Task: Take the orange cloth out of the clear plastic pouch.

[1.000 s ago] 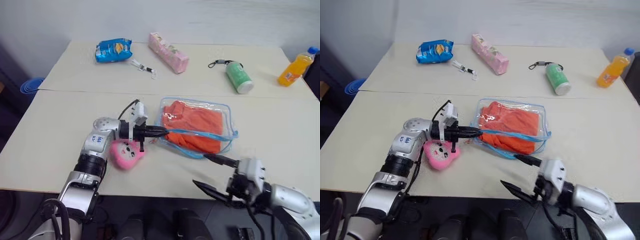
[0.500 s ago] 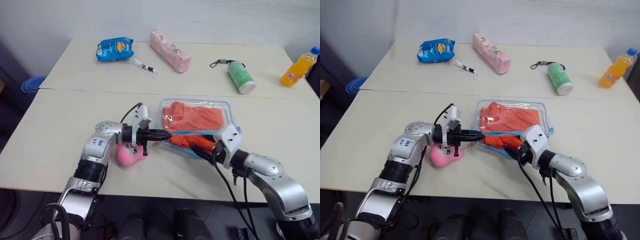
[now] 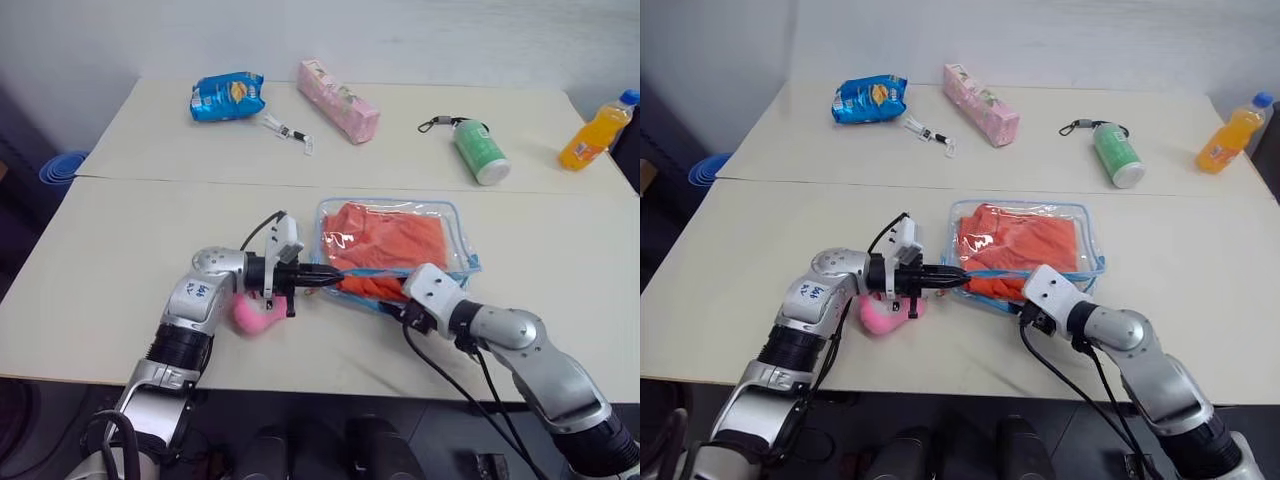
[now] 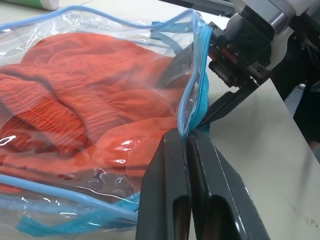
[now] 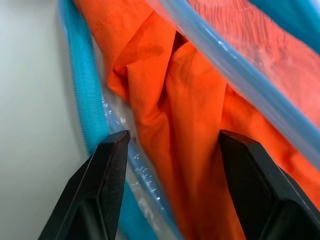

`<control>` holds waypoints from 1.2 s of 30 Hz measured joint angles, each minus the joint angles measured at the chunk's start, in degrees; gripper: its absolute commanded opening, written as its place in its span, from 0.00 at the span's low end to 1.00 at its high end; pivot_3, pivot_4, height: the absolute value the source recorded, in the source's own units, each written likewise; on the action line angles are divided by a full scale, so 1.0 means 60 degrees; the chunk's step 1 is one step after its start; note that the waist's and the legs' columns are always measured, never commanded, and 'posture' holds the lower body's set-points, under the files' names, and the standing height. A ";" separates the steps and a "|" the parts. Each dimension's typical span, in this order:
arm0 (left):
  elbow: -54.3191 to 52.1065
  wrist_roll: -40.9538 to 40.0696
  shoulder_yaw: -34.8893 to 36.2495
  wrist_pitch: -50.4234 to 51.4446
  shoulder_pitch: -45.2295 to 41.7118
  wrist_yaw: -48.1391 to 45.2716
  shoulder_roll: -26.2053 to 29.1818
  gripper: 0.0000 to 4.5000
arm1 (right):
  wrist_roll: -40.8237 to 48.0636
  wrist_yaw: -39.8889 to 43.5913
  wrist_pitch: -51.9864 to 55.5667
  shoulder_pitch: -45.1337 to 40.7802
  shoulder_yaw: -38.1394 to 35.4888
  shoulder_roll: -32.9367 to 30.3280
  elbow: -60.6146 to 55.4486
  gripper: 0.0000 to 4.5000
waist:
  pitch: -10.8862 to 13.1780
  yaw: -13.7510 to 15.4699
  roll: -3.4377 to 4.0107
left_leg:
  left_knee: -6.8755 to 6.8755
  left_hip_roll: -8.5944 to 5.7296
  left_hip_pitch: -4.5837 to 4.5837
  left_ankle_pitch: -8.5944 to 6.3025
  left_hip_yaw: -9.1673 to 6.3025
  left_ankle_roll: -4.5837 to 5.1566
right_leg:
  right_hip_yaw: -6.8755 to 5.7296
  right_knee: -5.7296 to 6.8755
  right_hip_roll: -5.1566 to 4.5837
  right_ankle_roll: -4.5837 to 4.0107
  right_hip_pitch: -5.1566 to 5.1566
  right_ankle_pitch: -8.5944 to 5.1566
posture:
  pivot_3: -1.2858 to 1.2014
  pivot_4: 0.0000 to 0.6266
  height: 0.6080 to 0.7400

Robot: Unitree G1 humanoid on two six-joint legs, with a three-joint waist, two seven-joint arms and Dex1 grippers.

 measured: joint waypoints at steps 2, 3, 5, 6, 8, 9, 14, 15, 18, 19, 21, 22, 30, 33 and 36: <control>0.0003 -0.0012 -0.0001 -0.0008 0.0001 -0.0008 -0.0006 0.00 | -0.0484 -0.0226 -0.0089 -0.0307 0.0215 0.0163 0.0317 0.64 | 0.0000 -0.0010 0.0000 | 0.0003 0.0000 0.0001 0.0000 0.0002 0.0000 | 0.0002 0.0002 0.0000 0.0000 0.0000 0.0000 | 0.52 0.24 1.00; 0.0004 -0.0039 -0.0003 -0.0008 0.0003 -0.0011 -0.0022 0.00 | -0.0751 -0.0404 -0.0146 -0.0497 0.0339 0.0290 0.0520 0.64 | 0.0000 -0.0009 0.0001 | 0.0004 0.0000 0.0001 0.0000 0.0002 0.0000 | 0.0001 0.0003 0.0000 0.0000 0.0000 0.0000 | 0.52 0.24 1.00; 0.0007 -0.0078 -0.0004 -0.0003 0.0002 -0.0023 -0.0049 0.00 | -0.1237 -0.0681 -0.0220 -0.0830 0.0543 0.0543 0.0867 0.64 | -0.0001 -0.0007 0.0001 | 0.0005 0.0000 0.0002 0.0001 0.0001 -0.0001 | 0.0000 0.0005 0.0000 0.0000 0.0000 0.0000 | 0.52 0.24 1.00; 0.0008 -0.0082 -0.0004 -0.0002 0.0001 -0.0024 -0.0053 0.00 | -0.1314 -0.0707 -0.0227 -0.0895 0.0575 0.0603 0.0932 0.64 | -0.0001 -0.0007 0.0000 | 0.0006 0.0000 0.0002 0.0001 0.0001 -0.0001 | -0.0001 0.0005 0.0000 0.0000 0.0000 0.0000 | 0.52 0.24 1.00; 0.0028 -0.0091 -0.0002 -0.0004 0.0001 -0.0037 -0.0059 0.00 | -0.1561 -0.0770 -0.0317 -0.1116 0.0704 0.0893 0.1249 0.64 | -0.0009 -0.0028 -0.0009 | 0.0007 0.0000 0.0004 0.0001 0.0001 -0.0001 | 0.0000 0.0007 0.0000 0.0000 0.0001 0.0000 | 0.52 0.24 1.00; 0.0035 -0.0091 -0.0002 -0.0004 0.0000 -0.0038 -0.0074 0.00 | -0.1617 -0.0775 -0.0359 -0.1193 0.0732 0.0976 0.1349 0.64 | -0.0013 -0.0039 -0.0010 | 0.0008 0.0000 0.0007 0.0000 0.0003 -0.0001 | 0.0001 0.0010 0.0001 0.0000 0.0002 0.0000 | 0.52 0.24 1.00; 0.0158 -0.0092 -0.0007 -0.0035 -0.0007 -0.0051 -0.0276 0.00 | -0.1760 -0.0680 -0.0889 -0.1787 0.0738 0.1580 0.2523 0.50 | -0.0022 -0.0053 -0.0017 | 0.0014 0.0000 0.0030 0.0003 0.0003 -0.0004 | 0.0001 0.0027 0.0001 -0.0001 0.0019 0.0000 | 0.52 0.24 1.00; 0.0165 -0.0093 -0.0006 -0.0037 -0.0008 -0.0051 -0.0285 0.00 | -0.1754 -0.0641 -0.1032 -0.1803 0.0732 0.1633 0.2650 0.44 | -0.0023 -0.0049 -0.0017 | 0.0015 0.0000 0.0030 0.0003 0.0002 -0.0004 | 0.0001 0.0029 0.0001 -0.0001 0.0019 0.0000 | 0.52 0.24 1.00; 0.0187 -0.0093 -0.0004 -0.0038 -0.0026 -0.0049 -0.0336 0.00 | -0.1674 -0.0302 -0.1365 -0.1808 0.0694 0.1657 0.2853 0.21 | -0.0023 -0.0040 -0.0017 | 0.0017 -0.0002 0.0028 0.0002 0.0003 -0.0004 | 0.0001 0.0029 -0.0001 -0.0001 0.0019 0.0000 | 0.52 0.24 1.00; 0.0194 -0.0093 -0.0001 -0.0037 -0.0034 -0.0039 -0.0386 0.00 | -0.1627 -0.0166 -0.1472 -0.1751 0.0651 0.1629 0.2863 0.14 | -0.0023 -0.0032 -0.0017 | 0.0017 -0.0002 0.0027 0.0002 0.0003 -0.0003 | 0.0001 0.0029 -0.0002 -0.0001 0.0019 0.0000 | 0.52 0.24 1.00; 0.0196 -0.0094 0.0001 -0.0024 -0.0037 -0.0009 -0.0457 0.00 | -0.1544 0.0081 -0.1626 -0.1665 0.0593 0.1469 0.2852 0.00 | -0.0023 -0.0015 -0.0017 | 0.0017 -0.0002 0.0025 0.0002 0.0002 -0.0003 | -0.0001 0.0029 -0.0002 -0.0001 0.0018 0.0000 | 0.52 0.24 1.00; 0.0202 -0.0100 0.0009 -0.0009 -0.0035 0.0009 -0.0479 0.00 | -0.1476 0.0265 -0.1750 -0.1614 0.0504 0.1334 0.2848 0.00 | -0.0023 0.0010 -0.0017 | 0.0017 -0.0005 0.0022 0.0001 0.0000 -0.0001 | -0.0003 0.0026 -0.0005 -0.0001 0.0018 0.0000 | 0.52 0.24 1.00; 0.0203 -0.0727 0.0528 0.0697 -0.0030 0.0552 -0.0938 0.00 | 0.0188 0.2064 -0.2759 -0.1016 -0.0713 0.0556 0.2600 0.00 | -0.0020 0.0005 -0.0014 | 0.0015 -0.0006 0.0007 -0.0003 0.0001 0.0005 | -0.0004 0.0010 -0.0005 0.0001 0.0013 0.0001 | 0.52 0.24 1.00; 0.0195 -0.1268 0.0949 0.1453 -0.0044 0.1041 -0.1144 0.00 | 0.2340 0.3871 -0.2120 -0.0437 -0.1432 -0.0175 0.1365 0.00 | -0.0018 0.0023 -0.0015 | 0.0011 0.0000 0.0004 -0.0005 -0.0009 0.0008 | -0.0014 0.0003 -0.0001 0.0002 0.0017 0.0002 | 0.52 0.24 1.00; 0.0228 -0.1343 0.1030 0.1846 -0.0106 0.1532 -0.1144 0.00 | 0.3595 0.5381 -0.1814 0.0357 -0.1735 -0.1269 0.0320 0.00 | -0.0017 0.0033 -0.0016 | 0.0012 -0.0001 0.0006 -0.0007 -0.0010 0.0012 | -0.0015 -0.0011 -0.0002 0.0004 0.0028 0.0003 | 0.52 0.24 1.00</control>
